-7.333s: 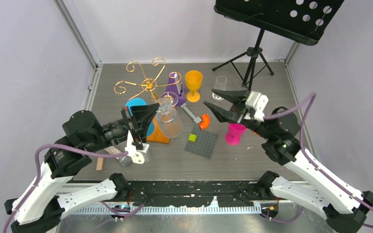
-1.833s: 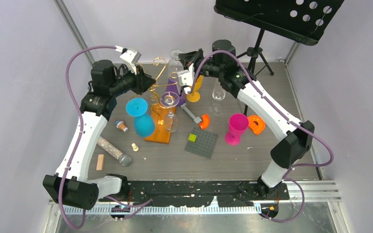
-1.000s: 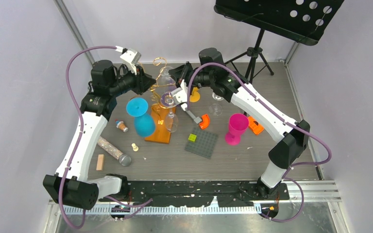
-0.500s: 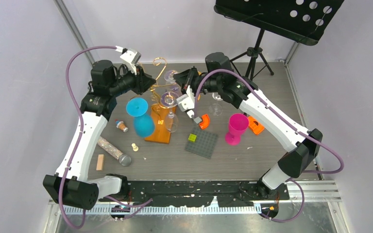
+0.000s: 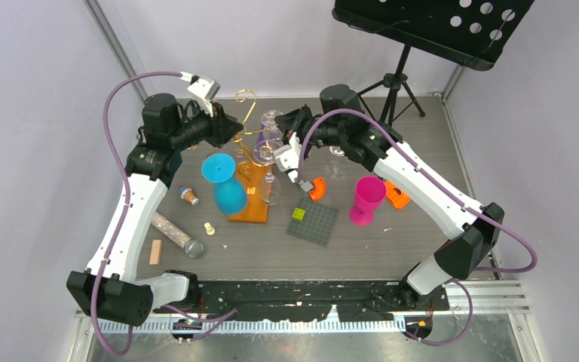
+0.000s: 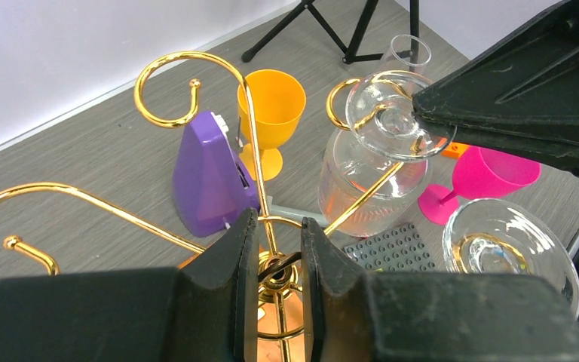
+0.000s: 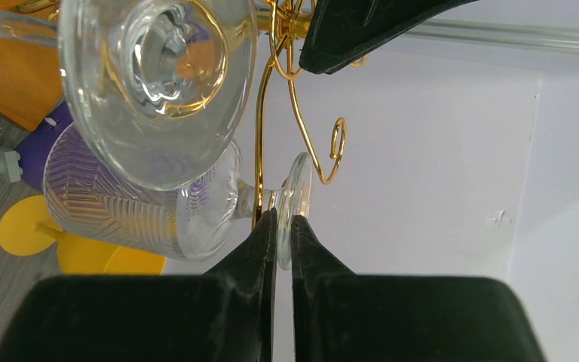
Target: Place the wine glass upside down on the wine glass rack
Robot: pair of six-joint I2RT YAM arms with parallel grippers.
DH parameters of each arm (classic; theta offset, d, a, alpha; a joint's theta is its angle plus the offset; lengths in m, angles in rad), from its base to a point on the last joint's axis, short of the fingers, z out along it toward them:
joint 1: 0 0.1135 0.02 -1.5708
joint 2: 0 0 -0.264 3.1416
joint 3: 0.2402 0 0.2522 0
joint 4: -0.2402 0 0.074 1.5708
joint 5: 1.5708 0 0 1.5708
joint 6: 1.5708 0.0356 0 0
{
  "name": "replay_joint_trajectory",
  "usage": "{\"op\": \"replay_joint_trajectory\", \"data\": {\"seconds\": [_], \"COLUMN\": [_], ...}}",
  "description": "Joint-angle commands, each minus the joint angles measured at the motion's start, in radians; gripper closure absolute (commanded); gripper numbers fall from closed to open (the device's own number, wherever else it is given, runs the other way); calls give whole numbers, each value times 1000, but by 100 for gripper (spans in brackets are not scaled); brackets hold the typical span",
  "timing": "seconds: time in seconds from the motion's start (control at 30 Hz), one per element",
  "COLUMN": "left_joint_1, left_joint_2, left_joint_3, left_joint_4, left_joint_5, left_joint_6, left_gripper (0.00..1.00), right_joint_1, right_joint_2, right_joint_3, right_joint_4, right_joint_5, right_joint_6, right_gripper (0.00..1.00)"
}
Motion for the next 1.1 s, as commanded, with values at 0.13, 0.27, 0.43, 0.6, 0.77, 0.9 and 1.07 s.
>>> {"op": "replay_joint_trajectory", "data": {"seconds": [0.13, 0.27, 0.43, 0.6, 0.77, 0.9, 1.07], "left_joint_1": [2, 2, 2, 2, 2, 1, 2], "left_joint_2": [12, 9, 6, 8, 7, 5, 3], "left_joint_3": [-26, -30, -36, -37, -37, -36, -38], "left_joint_4": [1, 4, 7, 11, 12, 11, 11], "left_joint_5": [-14, -7, -1, 12, 16, 17, 18], "left_joint_6": [22, 23, 26, 25, 25, 26, 25], "left_gripper": [100, 100, 100, 100, 100, 100, 100], "right_joint_1": [-14, -14, -13, -14, -13, -14, -13], "right_joint_2": [-15, -6, 23, 65, 80, 79, 81], "right_joint_3": [54, 64, 85, 121, 137, 140, 140], "right_joint_4": [146, 177, 210, 214, 212, 189, 184], "right_joint_5": [109, 119, 133, 138, 89, 15, -35], "right_joint_6": [61, 79, 98, 110, 117, 125, 149], "right_gripper": [95, 95, 95, 95, 94, 92, 88]}}
